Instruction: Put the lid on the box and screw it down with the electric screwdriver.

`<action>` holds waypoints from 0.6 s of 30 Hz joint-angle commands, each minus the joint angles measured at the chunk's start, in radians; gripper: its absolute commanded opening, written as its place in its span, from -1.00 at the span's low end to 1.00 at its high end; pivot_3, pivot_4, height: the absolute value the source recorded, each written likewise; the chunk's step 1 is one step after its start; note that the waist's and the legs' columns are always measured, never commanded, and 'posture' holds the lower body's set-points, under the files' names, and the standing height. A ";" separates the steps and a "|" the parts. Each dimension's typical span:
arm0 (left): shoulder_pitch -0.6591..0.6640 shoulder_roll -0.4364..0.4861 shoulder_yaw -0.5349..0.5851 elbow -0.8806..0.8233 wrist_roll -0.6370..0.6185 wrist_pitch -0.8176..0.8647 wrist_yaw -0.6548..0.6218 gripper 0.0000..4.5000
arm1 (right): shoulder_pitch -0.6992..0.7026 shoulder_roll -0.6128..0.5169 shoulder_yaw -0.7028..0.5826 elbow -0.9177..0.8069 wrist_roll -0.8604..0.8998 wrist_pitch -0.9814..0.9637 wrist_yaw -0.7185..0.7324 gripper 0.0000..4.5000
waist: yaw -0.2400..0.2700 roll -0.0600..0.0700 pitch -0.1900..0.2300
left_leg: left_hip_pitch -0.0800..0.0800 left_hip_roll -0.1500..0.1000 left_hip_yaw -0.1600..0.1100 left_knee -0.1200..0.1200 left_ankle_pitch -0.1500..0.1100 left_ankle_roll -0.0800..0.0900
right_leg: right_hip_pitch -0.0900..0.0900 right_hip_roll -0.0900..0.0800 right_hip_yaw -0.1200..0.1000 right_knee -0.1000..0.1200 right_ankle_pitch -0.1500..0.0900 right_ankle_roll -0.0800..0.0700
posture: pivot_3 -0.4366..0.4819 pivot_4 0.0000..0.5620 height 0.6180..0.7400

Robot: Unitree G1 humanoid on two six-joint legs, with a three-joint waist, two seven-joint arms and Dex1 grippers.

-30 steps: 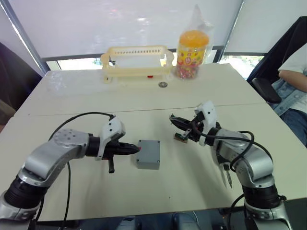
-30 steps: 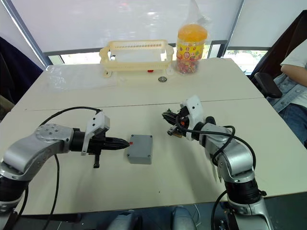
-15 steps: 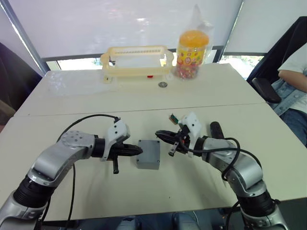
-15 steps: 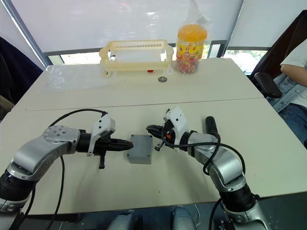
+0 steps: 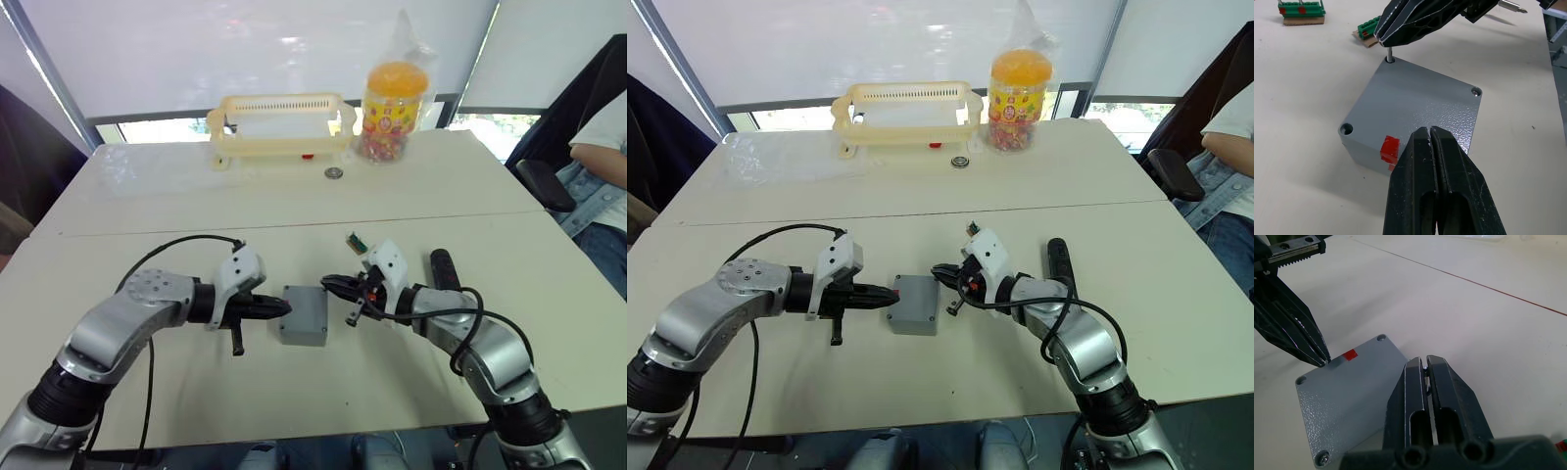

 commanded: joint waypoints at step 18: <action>-0.008 -0.011 0.032 -0.025 -0.009 0.000 0.008 -1.00 | -0.014 0.004 0.012 0.021 -0.034 -0.045 0.009 -0.87 | 0.000 0.000 0.000 | 0.000 0.000 0.000 0.000 0.000 0.000 | 0.000 0.000 0.000 0.000 0.000 0.000 | -0.05 -0.47 1.00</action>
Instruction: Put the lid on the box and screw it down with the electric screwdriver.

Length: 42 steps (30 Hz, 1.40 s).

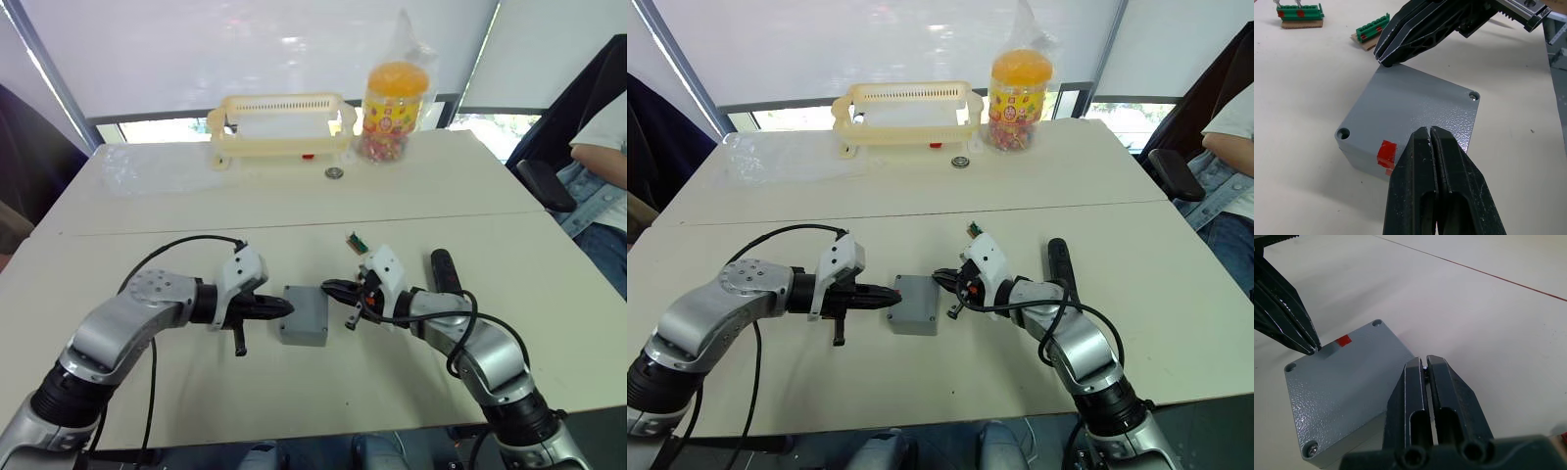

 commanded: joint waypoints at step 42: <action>-0.164 -0.102 -0.101 -0.045 0.023 -0.146 -0.155 0.53 | -0.152 -0.772 -0.305 0.373 1.096 0.931 -0.453 1.00 | 0.001 0.000 0.001 | -0.003 0.001 0.006 0.002 -0.002 0.004 | 0.001 -0.002 0.000 -0.003 0.000 0.000 | -0.05 -0.47 1.00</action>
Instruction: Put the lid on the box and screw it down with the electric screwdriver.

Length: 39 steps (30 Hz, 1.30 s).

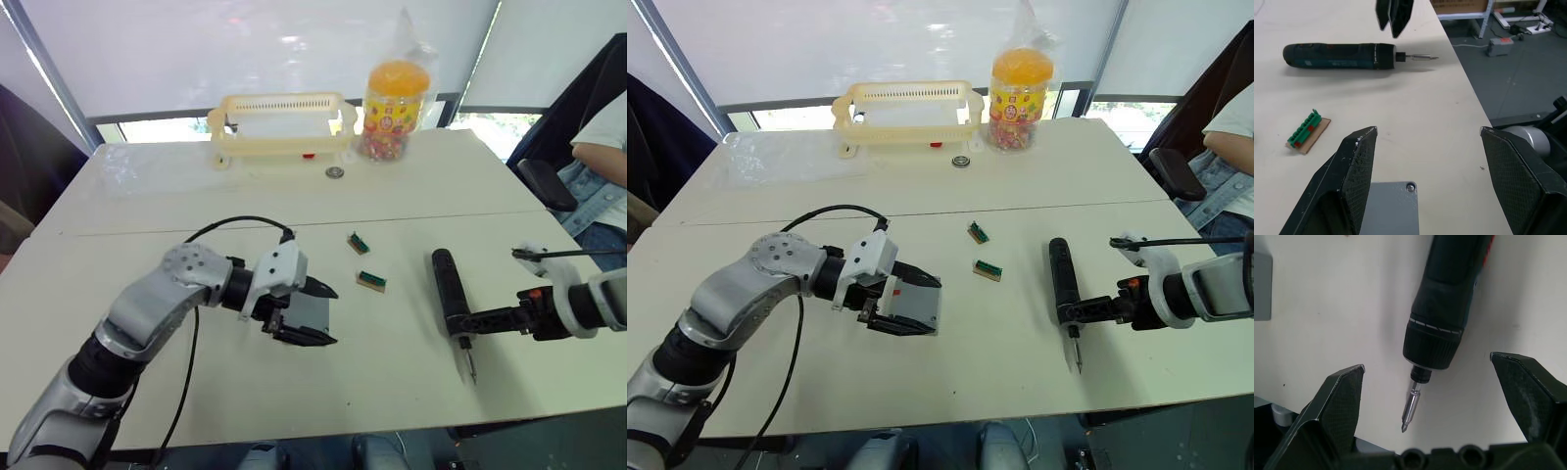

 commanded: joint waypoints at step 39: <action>0.043 0.034 0.154 0.216 0.037 -0.027 0.059 0.44 | 0.031 0.786 -0.139 -0.494 -0.516 -0.993 0.029 -0.19 | -0.003 0.001 0.000 | -0.001 0.000 -0.005 0.000 0.000 0.000 | -0.004 0.003 0.001 0.004 0.000 0.001 | -0.05 -0.47 1.00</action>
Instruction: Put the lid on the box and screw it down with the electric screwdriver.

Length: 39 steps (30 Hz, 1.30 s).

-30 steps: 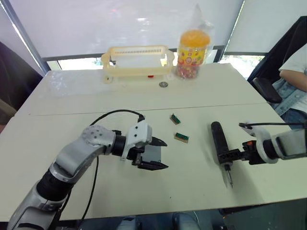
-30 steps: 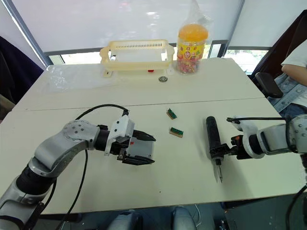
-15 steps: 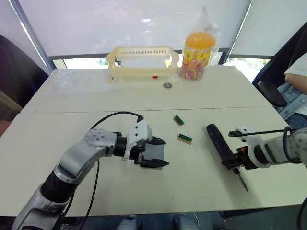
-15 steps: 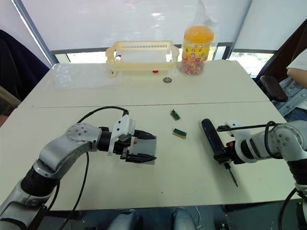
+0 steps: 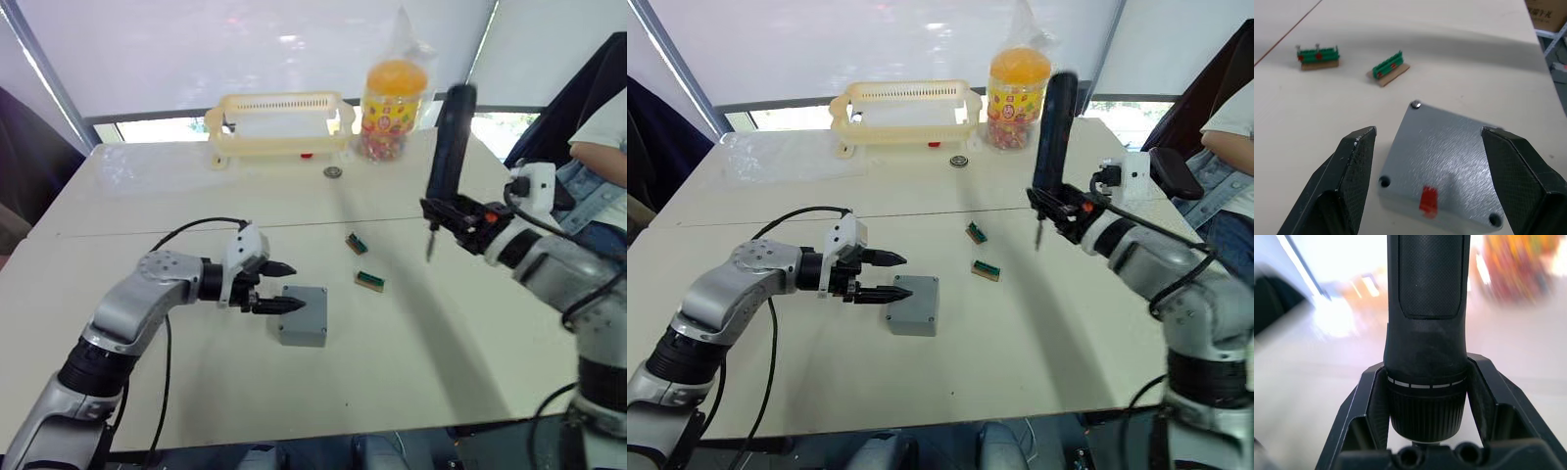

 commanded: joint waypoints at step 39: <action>0.034 -0.022 -0.129 -0.060 0.098 0.003 -0.004 -0.86 | 0.243 0.359 0.414 -0.053 -0.458 -0.500 0.131 -0.19 | -0.001 0.000 -0.001 | 0.000 -0.001 -0.001 0.000 0.002 -0.003 | -0.002 0.000 0.001 0.003 0.000 0.000 | -0.05 -0.47 1.00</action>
